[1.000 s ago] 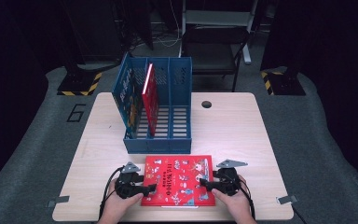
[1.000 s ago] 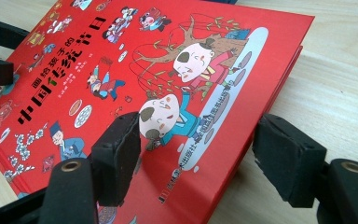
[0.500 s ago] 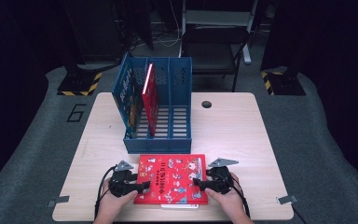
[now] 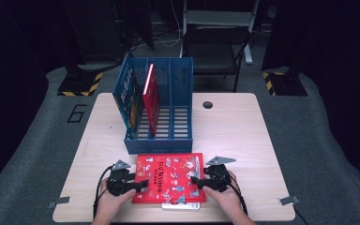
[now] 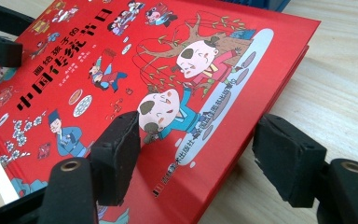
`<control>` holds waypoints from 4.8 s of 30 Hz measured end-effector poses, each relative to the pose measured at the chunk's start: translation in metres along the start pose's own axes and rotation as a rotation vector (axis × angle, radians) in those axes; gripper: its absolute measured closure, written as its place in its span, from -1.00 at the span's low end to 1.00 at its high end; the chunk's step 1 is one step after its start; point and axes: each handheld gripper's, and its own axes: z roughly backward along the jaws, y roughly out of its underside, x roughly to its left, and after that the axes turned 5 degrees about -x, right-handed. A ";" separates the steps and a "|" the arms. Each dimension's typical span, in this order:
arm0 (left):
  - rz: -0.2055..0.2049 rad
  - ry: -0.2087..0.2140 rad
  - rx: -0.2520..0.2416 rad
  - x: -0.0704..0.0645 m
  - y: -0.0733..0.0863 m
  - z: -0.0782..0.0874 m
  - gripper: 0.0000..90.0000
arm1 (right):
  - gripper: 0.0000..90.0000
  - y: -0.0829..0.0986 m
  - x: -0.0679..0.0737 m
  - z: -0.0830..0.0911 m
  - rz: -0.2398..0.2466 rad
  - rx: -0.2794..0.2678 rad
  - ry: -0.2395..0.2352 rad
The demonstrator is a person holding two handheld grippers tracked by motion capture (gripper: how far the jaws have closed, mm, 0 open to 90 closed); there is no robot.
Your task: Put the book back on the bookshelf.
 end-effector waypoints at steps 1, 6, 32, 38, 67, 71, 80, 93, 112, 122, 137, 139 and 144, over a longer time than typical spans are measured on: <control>0.002 0.003 0.001 0.001 0.000 0.000 -0.28 | -0.29 0.000 0.001 0.000 -0.007 0.001 -0.002; 0.039 -0.002 -0.014 0.003 -0.001 -0.001 -0.27 | -0.29 -0.002 0.002 -0.002 -0.001 0.000 -0.006; 0.035 0.013 0.005 0.004 0.000 0.002 -0.27 | -0.34 0.001 0.000 -0.001 0.032 0.019 -0.013; 0.029 0.017 0.013 0.003 0.003 0.006 -0.29 | -0.33 0.001 -0.002 0.003 0.032 0.025 0.016; 0.079 0.051 0.038 -0.005 0.022 0.021 -0.34 | -0.02 0.020 0.018 0.037 0.040 0.052 -0.031; 0.065 0.058 0.069 -0.001 0.022 0.021 -0.38 | -0.04 0.021 0.019 0.029 0.055 0.074 -0.026; 0.073 0.069 0.077 -0.002 0.023 0.019 -0.38 | 0.06 0.022 0.019 0.028 0.052 0.088 -0.048; 0.097 0.066 0.047 -0.002 0.024 0.017 -0.42 | 0.07 0.023 0.014 0.027 0.001 0.088 -0.070; 0.038 0.090 0.070 -0.013 0.021 0.011 -0.34 | 0.43 0.021 0.008 0.040 0.038 0.111 -0.025; 0.015 0.101 0.067 -0.018 0.021 0.007 -0.34 | 0.36 0.016 -0.004 0.044 0.028 0.084 0.080; 0.018 0.102 0.053 -0.019 0.020 0.010 -0.29 | 0.51 0.014 -0.008 0.039 0.011 0.077 0.094; 0.019 0.110 0.059 -0.020 0.019 0.012 -0.29 | 0.53 0.013 -0.010 0.039 -0.008 0.089 0.082; 0.026 0.107 0.047 -0.019 0.019 0.012 -0.29 | 0.68 0.012 -0.007 0.038 0.005 0.096 0.077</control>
